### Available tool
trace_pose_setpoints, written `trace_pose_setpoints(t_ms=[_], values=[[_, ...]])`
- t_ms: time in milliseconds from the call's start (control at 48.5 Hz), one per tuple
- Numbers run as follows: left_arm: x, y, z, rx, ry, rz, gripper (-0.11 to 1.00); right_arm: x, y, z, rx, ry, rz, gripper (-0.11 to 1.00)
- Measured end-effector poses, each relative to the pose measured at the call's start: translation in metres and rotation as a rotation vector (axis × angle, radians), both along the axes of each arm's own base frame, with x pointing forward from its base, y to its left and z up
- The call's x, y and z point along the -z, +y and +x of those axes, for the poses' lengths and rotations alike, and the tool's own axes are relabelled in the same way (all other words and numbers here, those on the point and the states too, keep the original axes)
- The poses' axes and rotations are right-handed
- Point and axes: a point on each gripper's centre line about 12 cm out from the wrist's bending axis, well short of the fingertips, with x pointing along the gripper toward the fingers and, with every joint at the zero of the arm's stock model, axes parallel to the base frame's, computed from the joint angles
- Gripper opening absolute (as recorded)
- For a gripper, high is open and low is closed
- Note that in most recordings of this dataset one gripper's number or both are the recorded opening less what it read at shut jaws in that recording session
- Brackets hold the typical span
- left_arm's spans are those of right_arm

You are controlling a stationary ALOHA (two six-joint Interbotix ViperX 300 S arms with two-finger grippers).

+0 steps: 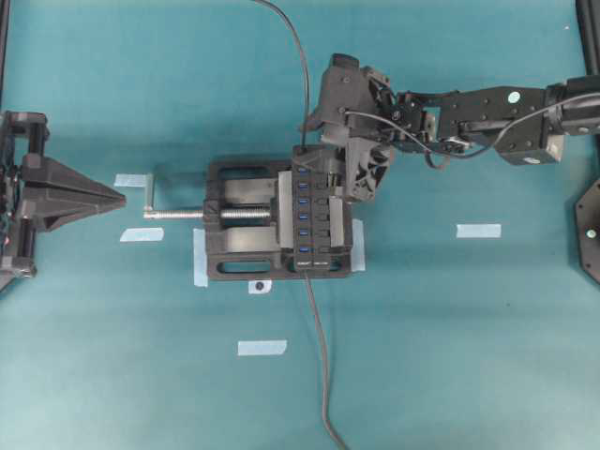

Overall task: Insert the USB into the second port from the front of the fixed hub.
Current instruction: 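Close the right gripper on the black USB plug, then pull the USB plug out of its port with the right gripper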

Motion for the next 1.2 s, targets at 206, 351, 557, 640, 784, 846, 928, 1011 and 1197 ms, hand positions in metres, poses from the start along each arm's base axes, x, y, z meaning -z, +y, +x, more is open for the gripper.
trace_pose_setpoints(t_ms=[206, 351, 557, 640, 784, 846, 928, 1011, 1197], values=[[0.0, 0.0, 0.0, 0.0, 0.0, -0.002, 0.0, -0.0001, 0.0, 0.0001, 0.001, 0.003, 0.002, 0.43], [0.0, 0.0, 0.0, -0.001, 0.0, -0.003, 0.0, 0.0008, 0.0002, -0.0012, 0.002, 0.013, 0.004, 0.33], [0.0031, 0.0, -0.0007, -0.001, 0.008, -0.003, 0.0, 0.0012, 0.0007, -0.0009, 0.0, 0.016, 0.004, 0.14], [0.0031, 0.0, -0.0007, -0.001, 0.008, -0.004, 0.0, 0.0018, 0.0014, -0.0012, -0.001, 0.019, 0.005, 0.11], [0.0034, 0.0, -0.0011, -0.001, 0.008, -0.004, 0.0, 0.0005, 0.0019, -0.0006, -0.004, 0.015, 0.003, 0.1], [0.0028, 0.0, -0.0015, -0.001, 0.005, -0.003, 0.0, 0.0017, 0.002, -0.001, -0.003, 0.018, 0.005, 0.1], [0.0023, 0.0, -0.0024, -0.001, 0.0, -0.006, 0.0, 0.0007, 0.0019, -0.0007, -0.004, 0.017, 0.003, 0.1], [0.0026, 0.0, -0.0033, -0.001, -0.002, -0.005, 0.0, 0.0007, 0.0019, -0.0007, -0.003, 0.016, 0.004, 0.1], [0.002, 0.0, -0.0042, -0.001, -0.006, -0.005, 0.0, 0.0007, 0.0031, -0.0004, -0.006, 0.016, 0.004, 0.1]])
